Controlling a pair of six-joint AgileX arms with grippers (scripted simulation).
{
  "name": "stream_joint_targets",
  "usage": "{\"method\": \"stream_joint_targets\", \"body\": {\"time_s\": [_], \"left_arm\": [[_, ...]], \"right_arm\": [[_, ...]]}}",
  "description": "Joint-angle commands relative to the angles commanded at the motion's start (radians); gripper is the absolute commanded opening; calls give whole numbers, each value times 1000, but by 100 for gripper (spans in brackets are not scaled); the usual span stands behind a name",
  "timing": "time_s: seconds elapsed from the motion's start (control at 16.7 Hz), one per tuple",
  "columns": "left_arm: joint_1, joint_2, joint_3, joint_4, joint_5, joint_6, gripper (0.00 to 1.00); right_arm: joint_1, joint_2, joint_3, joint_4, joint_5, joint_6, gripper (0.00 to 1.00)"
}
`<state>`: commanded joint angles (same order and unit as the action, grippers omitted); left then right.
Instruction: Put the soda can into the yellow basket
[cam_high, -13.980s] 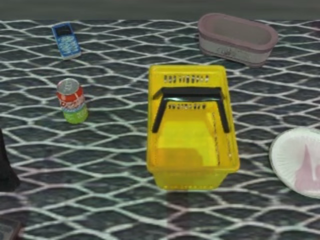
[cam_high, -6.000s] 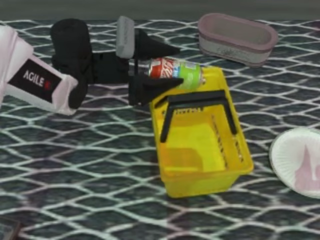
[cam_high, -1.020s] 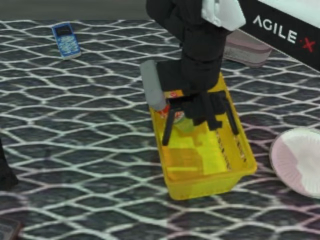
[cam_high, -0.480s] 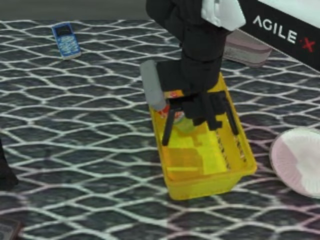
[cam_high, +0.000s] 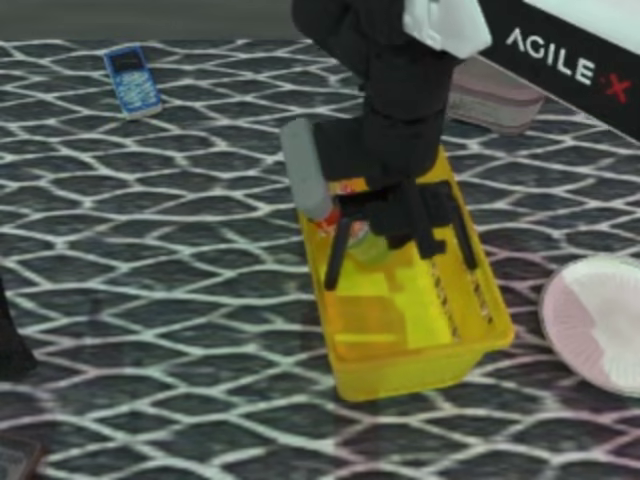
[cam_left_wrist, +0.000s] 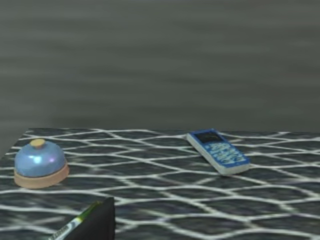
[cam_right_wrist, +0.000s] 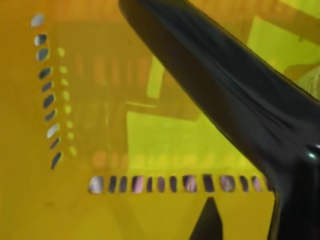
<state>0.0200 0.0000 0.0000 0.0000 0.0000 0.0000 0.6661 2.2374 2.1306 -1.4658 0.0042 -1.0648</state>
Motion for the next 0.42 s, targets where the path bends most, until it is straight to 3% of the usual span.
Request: {"method": "stream_joint_targets", "body": {"time_s": [0.42], "left_arm": [[0,0,0,0,0,0,100]], "right_arm": [[-26,-11,169,-179,-1,-32,0]]}}
